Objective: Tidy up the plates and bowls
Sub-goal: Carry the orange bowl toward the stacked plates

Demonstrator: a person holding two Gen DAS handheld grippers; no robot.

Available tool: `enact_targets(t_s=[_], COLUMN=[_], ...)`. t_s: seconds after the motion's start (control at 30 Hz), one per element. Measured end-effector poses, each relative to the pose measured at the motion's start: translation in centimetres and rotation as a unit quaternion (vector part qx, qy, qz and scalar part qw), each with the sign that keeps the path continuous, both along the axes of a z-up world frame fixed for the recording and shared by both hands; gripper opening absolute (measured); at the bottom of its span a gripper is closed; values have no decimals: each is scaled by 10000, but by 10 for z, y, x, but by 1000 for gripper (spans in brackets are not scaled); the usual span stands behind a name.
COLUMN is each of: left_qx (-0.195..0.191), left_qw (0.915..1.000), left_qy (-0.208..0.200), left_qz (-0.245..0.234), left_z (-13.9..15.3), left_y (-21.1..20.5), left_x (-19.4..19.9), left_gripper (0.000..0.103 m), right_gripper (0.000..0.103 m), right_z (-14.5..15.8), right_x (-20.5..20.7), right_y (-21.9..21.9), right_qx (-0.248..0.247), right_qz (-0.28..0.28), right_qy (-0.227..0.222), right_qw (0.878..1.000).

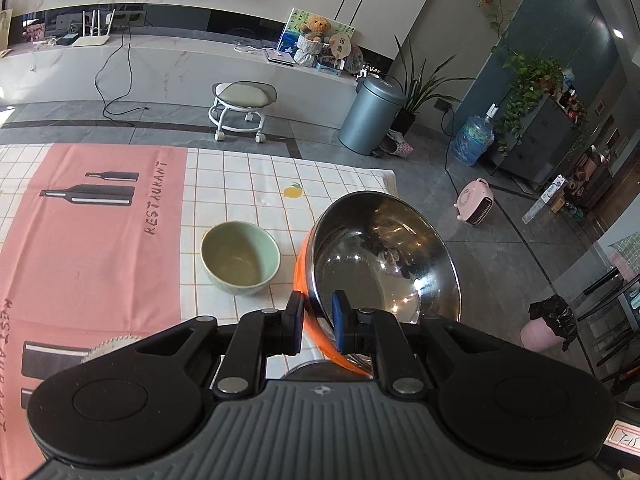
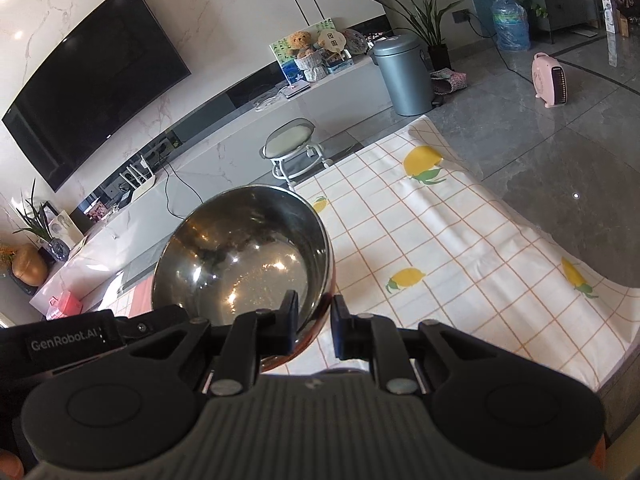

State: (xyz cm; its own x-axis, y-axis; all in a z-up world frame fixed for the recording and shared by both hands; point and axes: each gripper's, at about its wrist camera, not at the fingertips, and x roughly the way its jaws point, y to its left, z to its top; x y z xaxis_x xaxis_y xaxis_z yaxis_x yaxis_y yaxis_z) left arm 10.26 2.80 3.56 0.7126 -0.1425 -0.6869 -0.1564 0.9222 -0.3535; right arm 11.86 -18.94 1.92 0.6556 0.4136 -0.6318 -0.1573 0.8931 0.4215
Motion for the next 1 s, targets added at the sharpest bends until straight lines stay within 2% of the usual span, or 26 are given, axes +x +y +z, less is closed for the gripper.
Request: enact_targets(t_s=[0.17, 0.4, 0.53, 0.7, 1.0], left_qx=[-225, -267, -452, -455, -692], left_qw=[9996, 9986, 9966, 9955, 9921], left_qy=[170, 463, 689, 812, 1040], left_qz=[26, -64, -99, -162, -129], left_z=[-14, -37, -56, -63, -76], left_y=[4, -1, -4, -7, -10], left_x=[-21, -37, -45, -49, -48], left_gripper=[16, 17, 17, 18, 19], right_gripper=[15, 14, 13, 12, 11], right_z=[-12, -34, -47, -60, -70], right_x=[-26, -44, -48, -50, -45], right_y=[-8, -18, -24, -28, -34], right_qx=[62, 133, 56, -9, -65], right_qz=[31, 31, -42, -48, -173], right_qy=[152, 502, 656, 843, 1001], right_qw=[9999, 9986, 9978, 9964, 9948])
